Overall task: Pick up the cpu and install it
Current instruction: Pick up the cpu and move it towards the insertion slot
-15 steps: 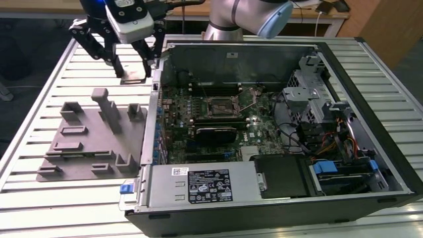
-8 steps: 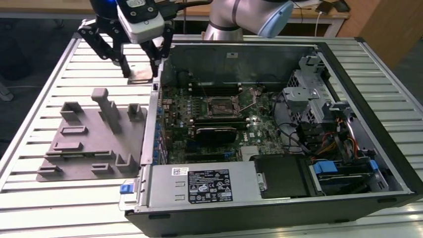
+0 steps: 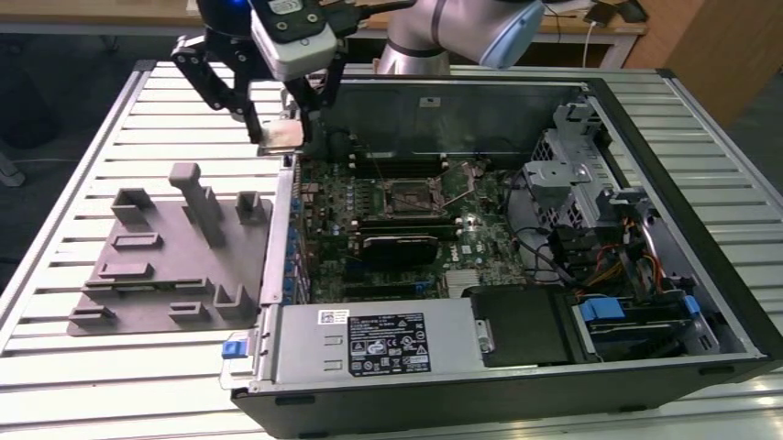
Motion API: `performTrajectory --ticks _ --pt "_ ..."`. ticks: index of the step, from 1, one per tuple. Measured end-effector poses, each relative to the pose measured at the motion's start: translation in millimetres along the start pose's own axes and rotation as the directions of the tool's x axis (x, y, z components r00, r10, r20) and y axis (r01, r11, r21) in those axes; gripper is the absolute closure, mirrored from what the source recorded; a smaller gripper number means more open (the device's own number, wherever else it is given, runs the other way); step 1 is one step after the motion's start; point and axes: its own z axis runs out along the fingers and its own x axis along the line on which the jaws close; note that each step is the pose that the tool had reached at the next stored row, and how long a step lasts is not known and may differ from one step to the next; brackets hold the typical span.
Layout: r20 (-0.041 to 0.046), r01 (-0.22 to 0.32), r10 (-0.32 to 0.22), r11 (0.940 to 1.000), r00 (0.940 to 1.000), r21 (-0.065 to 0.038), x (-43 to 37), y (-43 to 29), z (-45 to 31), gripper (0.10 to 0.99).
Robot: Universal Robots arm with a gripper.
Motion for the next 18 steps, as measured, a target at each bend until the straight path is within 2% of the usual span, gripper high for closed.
performTrajectory --ticks 5,18 --pt "0.0000 0.000 0.000 1.0000 1.0000 0.000 -14.5 -0.1 0.3 0.545" --pt "0.0000 0.000 0.000 1.0000 1.0000 0.000 -46.5 -0.3 0.9 0.545"
